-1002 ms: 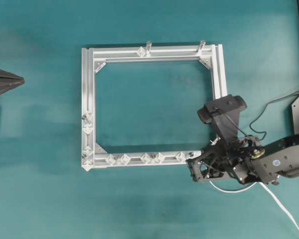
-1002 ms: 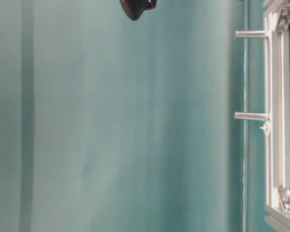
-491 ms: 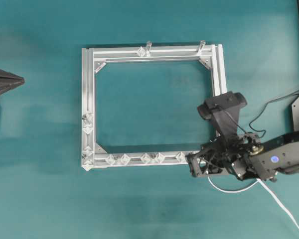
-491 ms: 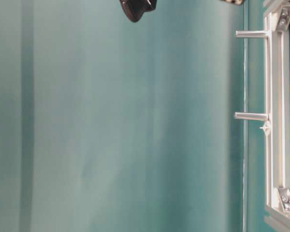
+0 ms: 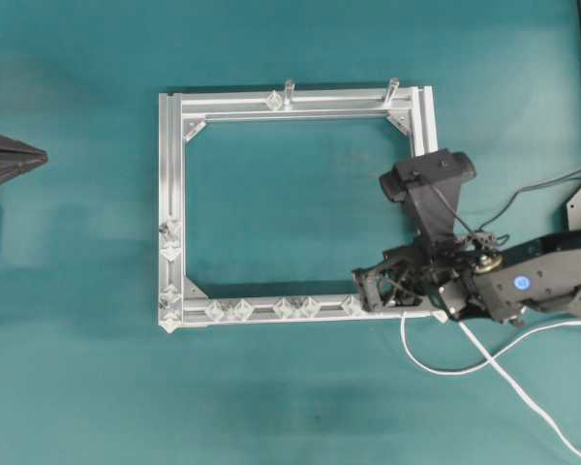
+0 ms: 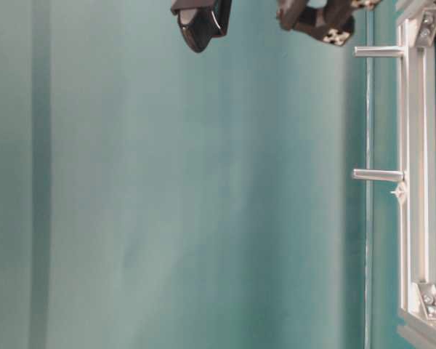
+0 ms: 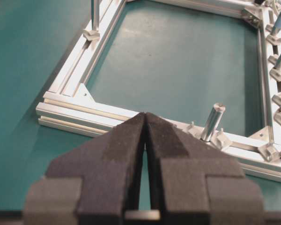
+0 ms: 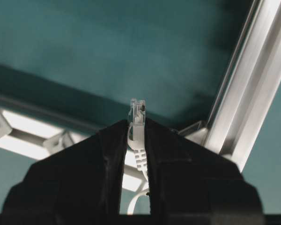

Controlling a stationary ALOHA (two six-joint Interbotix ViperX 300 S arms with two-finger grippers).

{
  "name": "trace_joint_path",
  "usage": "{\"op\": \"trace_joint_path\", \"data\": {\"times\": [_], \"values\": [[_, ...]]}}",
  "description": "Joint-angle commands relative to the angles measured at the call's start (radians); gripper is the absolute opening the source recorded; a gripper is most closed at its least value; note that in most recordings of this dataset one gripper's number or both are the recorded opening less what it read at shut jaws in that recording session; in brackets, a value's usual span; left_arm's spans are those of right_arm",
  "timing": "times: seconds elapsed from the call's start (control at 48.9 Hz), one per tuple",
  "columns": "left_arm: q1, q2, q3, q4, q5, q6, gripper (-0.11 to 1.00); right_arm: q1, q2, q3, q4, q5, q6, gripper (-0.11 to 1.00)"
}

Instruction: Move the cable alternately left and right between 8 closely spaced pins so it hooks onto each one.

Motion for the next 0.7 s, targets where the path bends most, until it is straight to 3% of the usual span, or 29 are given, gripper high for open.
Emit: {"op": "trace_joint_path", "data": {"times": [0.0, 0.389, 0.675], "values": [[-0.003, 0.006, -0.012, 0.003, -0.009, -0.009, 0.00, -0.012, -0.026, -0.003, -0.011, 0.002, -0.002, 0.14], [-0.003, 0.008, -0.012, 0.003, -0.009, -0.009, 0.00, -0.049, -0.041, 0.017, -0.023, -0.006, -0.002, 0.14], [-0.003, 0.008, -0.012, 0.003, -0.009, -0.009, 0.00, -0.086, -0.038, 0.002, -0.058, -0.048, 0.000, 0.14]]}}
